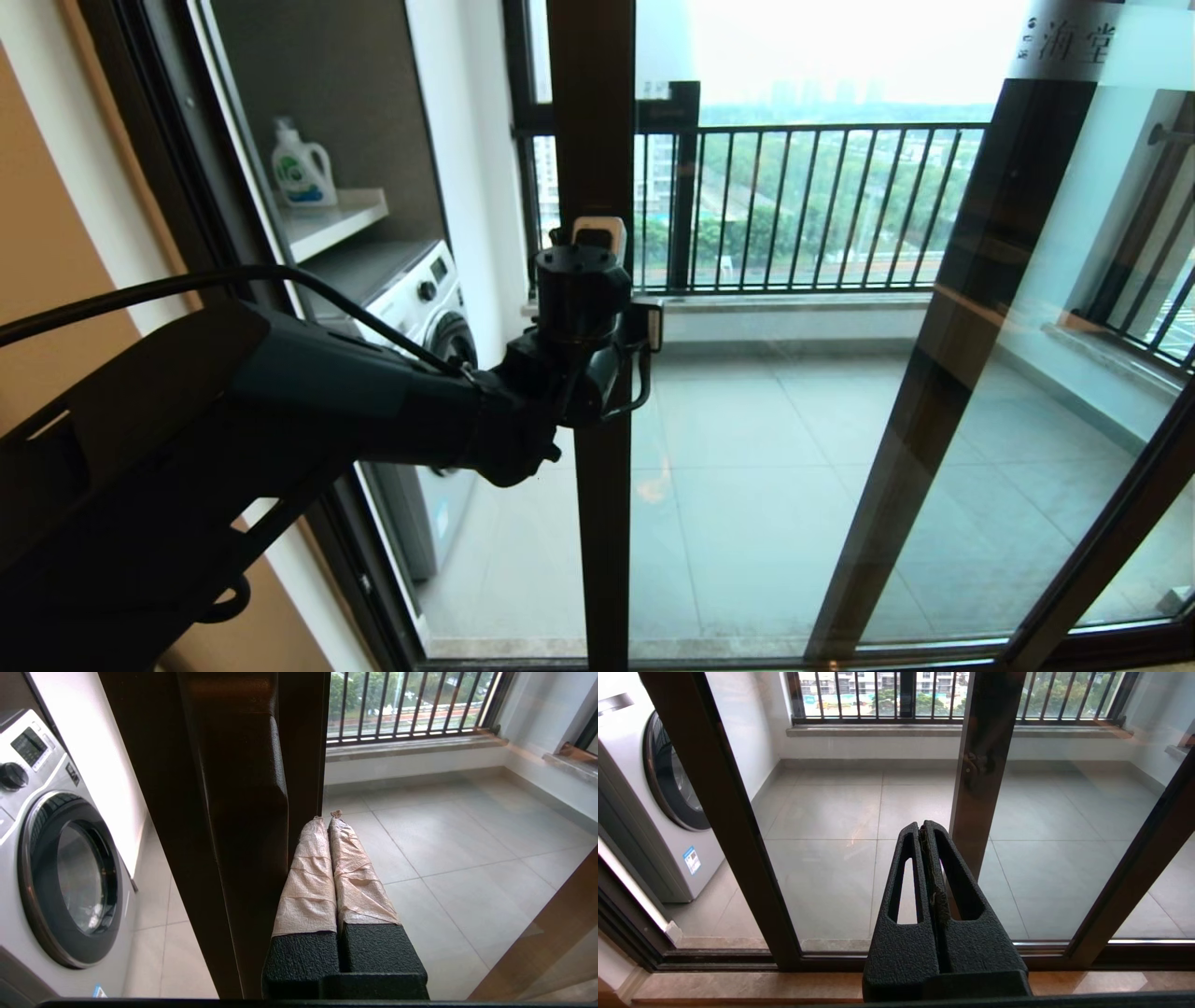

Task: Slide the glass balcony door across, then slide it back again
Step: Close the slid door

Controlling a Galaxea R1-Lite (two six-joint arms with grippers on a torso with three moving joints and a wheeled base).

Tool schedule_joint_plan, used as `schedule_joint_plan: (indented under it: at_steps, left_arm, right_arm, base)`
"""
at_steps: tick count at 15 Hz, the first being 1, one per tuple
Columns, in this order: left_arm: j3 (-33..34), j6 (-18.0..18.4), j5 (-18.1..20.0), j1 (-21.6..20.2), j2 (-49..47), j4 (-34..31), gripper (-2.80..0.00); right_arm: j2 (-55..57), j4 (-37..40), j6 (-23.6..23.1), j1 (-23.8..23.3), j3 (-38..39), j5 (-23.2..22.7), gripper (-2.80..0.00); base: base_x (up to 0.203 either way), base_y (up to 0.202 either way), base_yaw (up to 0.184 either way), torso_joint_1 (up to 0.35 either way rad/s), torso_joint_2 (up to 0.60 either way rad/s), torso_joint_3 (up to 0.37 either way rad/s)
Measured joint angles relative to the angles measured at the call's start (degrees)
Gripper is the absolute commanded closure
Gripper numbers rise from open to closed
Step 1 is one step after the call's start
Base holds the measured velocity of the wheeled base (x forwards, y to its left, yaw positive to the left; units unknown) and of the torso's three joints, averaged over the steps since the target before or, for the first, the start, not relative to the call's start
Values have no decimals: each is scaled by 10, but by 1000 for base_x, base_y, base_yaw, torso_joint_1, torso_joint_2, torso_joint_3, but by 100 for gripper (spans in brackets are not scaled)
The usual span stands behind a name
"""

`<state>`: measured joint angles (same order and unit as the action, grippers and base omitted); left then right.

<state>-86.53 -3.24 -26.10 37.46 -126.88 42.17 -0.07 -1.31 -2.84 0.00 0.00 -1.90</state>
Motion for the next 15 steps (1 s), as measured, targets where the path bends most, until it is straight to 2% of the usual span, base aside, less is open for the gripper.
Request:
schedule_joint_plan:
  at_steps: [8,11,15]
  left_arm:
    - [42,0,-4,-29,17,22,0]
    - [83,-3,0,-46,37,29,0]
    - [129,0,0,-80,52,69,0]
  right_arm:
    - [0,0,0,0,0,0,0]
    - [0,0,0,0,0,0,0]
    - [0,0,0,0,0,0,0]
  base:
    - [0,0,0,0,0,0]
    - [0,0,0,0,0,0]
    - [0,0,0,0,0,0]
